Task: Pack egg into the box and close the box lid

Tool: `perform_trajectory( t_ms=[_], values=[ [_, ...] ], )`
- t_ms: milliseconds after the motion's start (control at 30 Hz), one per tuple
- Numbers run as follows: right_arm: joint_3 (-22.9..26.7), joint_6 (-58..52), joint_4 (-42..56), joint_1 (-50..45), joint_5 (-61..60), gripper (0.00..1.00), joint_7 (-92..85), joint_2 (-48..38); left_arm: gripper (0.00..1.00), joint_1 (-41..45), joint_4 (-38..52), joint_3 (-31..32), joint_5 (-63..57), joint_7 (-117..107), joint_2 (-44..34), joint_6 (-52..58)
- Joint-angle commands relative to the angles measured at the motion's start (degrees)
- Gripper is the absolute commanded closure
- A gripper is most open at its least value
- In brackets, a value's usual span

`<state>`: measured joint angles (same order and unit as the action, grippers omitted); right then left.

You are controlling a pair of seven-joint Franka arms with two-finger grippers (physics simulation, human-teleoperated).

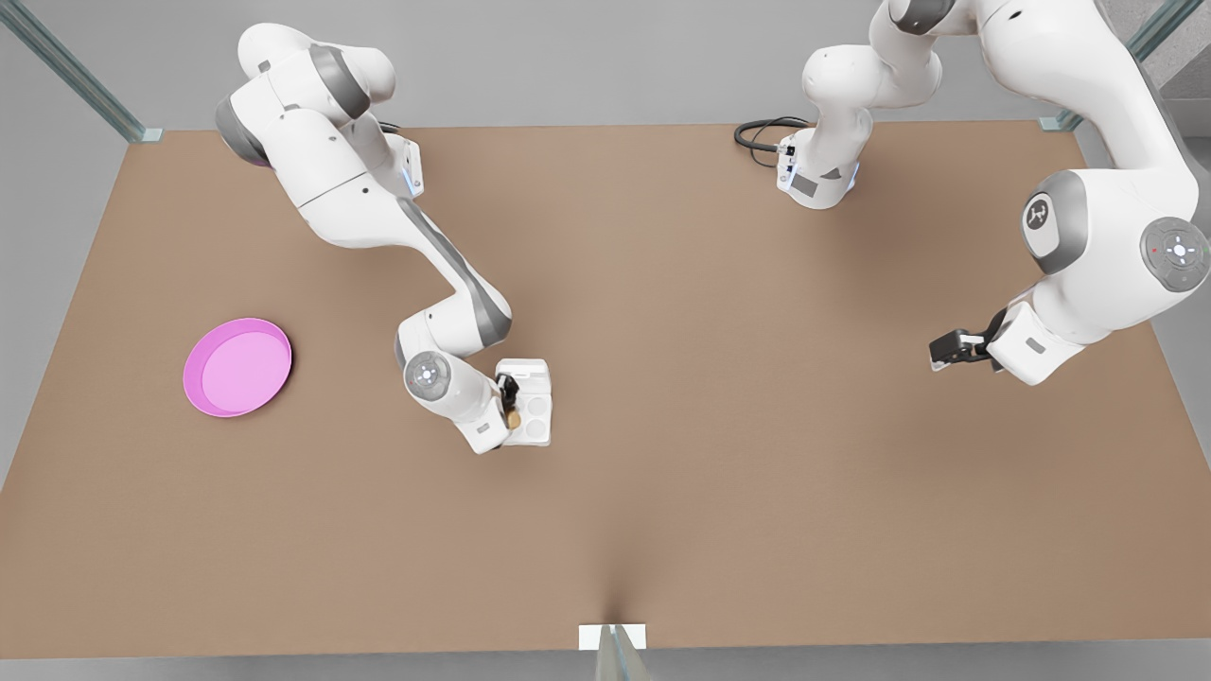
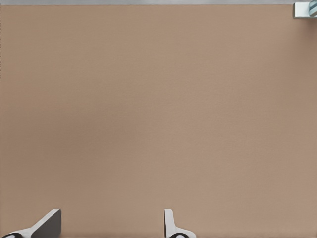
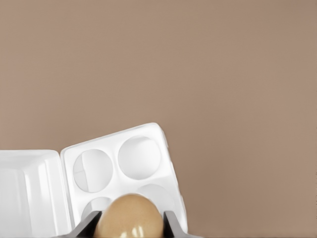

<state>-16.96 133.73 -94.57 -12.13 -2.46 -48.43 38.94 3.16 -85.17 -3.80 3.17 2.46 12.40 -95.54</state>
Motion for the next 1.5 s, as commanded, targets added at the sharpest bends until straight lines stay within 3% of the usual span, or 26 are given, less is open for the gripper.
perform_trajectory(
  t_ms=[0,167,200,267,300,333,367,467,633,700,833,967,1167,1467],
  values=[
    [0.0,0.0,0.0,0.0,0.0,0.00,0.0,0.0,0.00,0.0,0.0,-0.1,0.0,0.0,0.0,0.0],
    [-0.1,-0.2,0.0,0.0,-0.1,0.00,-0.1,-0.2,0.00,0.0,0.0,0.0,0.0,0.0,0.0,0.0],
    [-0.1,-4.7,0.1,0.5,-0.9,0.00,2.0,-0.7,0.00,0.0,0.0,0.0,0.0,-0.9,0.1,-0.2],
    [0.2,-20.8,2.5,5.3,4.6,0.00,31.9,-8.9,0.00,4.8,0.0,1.1,0.1,-16.6,0.2,1.2],
    [0.2,-24.5,3.3,9.7,7.2,0.00,42.3,-11.9,0.18,6.3,0.0,5.4,0.0,-27.9,0.2,3.2],
    [0.2,-25.0,3.9,14.0,7.4,0.00,47.5,-13.4,0.49,7.4,0.0,10.2,0.0,-35.0,0.2,5.6],
    [0.5,-25.4,5.6,16.1,9.1,0.00,51.8,-13.9,0.56,7.4,0.0,14.9,0.0,-38.5,1.1,6.9],
    [12.6,-27.2,5.4,12.8,8.4,0.00,52.2,-20.5,0.72,7.4,0.0,30.3,-0.8,-54.0,6.8,5.3],
    [12.4,-29.5,7.6,16.3,7.6,0.00,52.8,-20.9,0.76,13.5,0.4,36.0,-4.5,-72.9,14.6,-7.5],
    [12.4,-29.4,7.8,15.9,6.9,0.00,53.4,-20.7,0.76,17.5,5.3,36.5,-4.6,-76.6,19.4,-9.6],
    [12.4,-28.9,7.9,16.1,7.0,0.00,53.4,-20.3,0.76,19.3,5.5,37.2,-8.1,-78.7,24.3,-19.0],
    [12.4,-28.9,7.8,16.0,6.8,0.00,53.4,-19.9,0.76,19.7,6.2,39.1,-14.0,-69.9,29.3,-19.8],
    [12.4,-28.8,7.8,15.8,6.7,0.00,53.3,-19.7,0.76,23.8,6.9,39.1,-14.5,-74.7,33.4,-25.4],
    [12.4,-28.8,7.9,15.7,5.7,0.00,53.3,-19.3,0.76,28.9,15.8,36.5,-16.3,-74.4,40.6,-30.0]
  ],
)
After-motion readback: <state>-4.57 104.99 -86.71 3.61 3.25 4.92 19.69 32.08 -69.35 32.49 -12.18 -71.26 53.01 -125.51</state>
